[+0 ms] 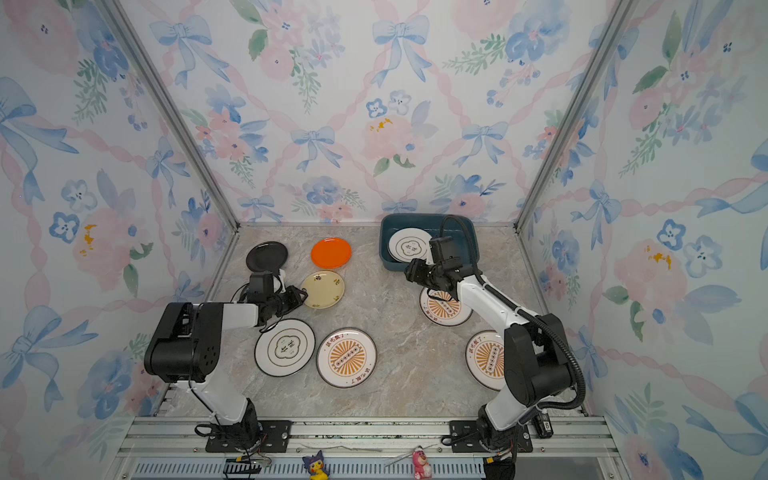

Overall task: Place the plates into the plastic bin on the countertop
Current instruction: 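Grasp the cream plate edge with the left gripper and tilt it up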

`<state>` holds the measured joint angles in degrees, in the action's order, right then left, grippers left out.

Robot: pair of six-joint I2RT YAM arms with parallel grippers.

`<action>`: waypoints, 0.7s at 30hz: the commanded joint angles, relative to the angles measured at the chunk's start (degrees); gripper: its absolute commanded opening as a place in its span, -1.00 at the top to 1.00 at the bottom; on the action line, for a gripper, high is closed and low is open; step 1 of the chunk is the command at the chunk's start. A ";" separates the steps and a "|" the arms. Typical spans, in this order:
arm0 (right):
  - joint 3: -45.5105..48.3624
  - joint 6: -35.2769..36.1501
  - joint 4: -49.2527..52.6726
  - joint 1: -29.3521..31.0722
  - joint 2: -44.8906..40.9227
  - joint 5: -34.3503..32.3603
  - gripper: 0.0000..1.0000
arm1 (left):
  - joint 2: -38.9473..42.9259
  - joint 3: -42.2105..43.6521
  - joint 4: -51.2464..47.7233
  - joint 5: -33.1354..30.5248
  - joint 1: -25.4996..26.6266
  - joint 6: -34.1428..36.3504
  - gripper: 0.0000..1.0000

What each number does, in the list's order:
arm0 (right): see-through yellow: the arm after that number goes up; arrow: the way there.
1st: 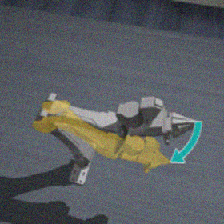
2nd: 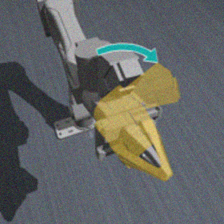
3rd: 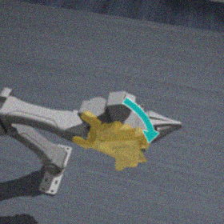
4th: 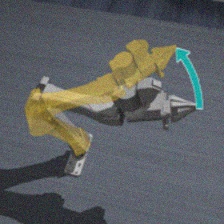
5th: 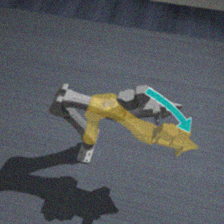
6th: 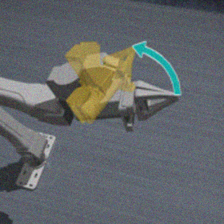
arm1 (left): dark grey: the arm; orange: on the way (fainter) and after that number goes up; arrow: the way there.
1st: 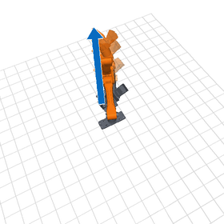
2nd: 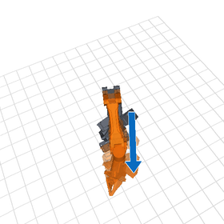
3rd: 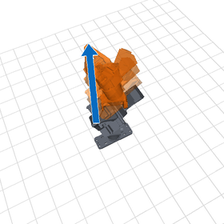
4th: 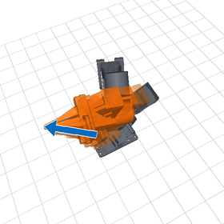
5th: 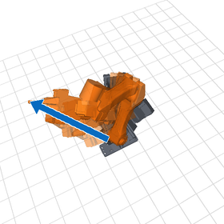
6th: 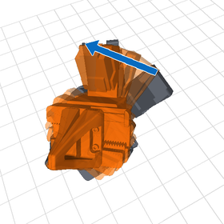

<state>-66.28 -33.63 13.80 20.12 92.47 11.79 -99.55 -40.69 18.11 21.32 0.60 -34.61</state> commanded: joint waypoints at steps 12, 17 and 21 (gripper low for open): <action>2.99 -0.57 -0.22 1.60 -4.26 -0.62 -0.22 | -2.84 1.18 1.27 2.67 -0.34 0.73 0.70; 3.66 -0.56 -0.09 1.81 -4.97 -0.82 -0.22 | -2.76 1.34 1.30 2.58 -0.24 0.68 1.00; 3.90 -0.32 0.01 2.21 -5.19 -0.89 -0.22 | -2.36 1.58 1.28 2.91 -0.24 0.68 1.00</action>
<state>-63.40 -33.67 13.72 21.30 88.49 11.53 -101.03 -40.38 21.74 24.77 0.47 -35.20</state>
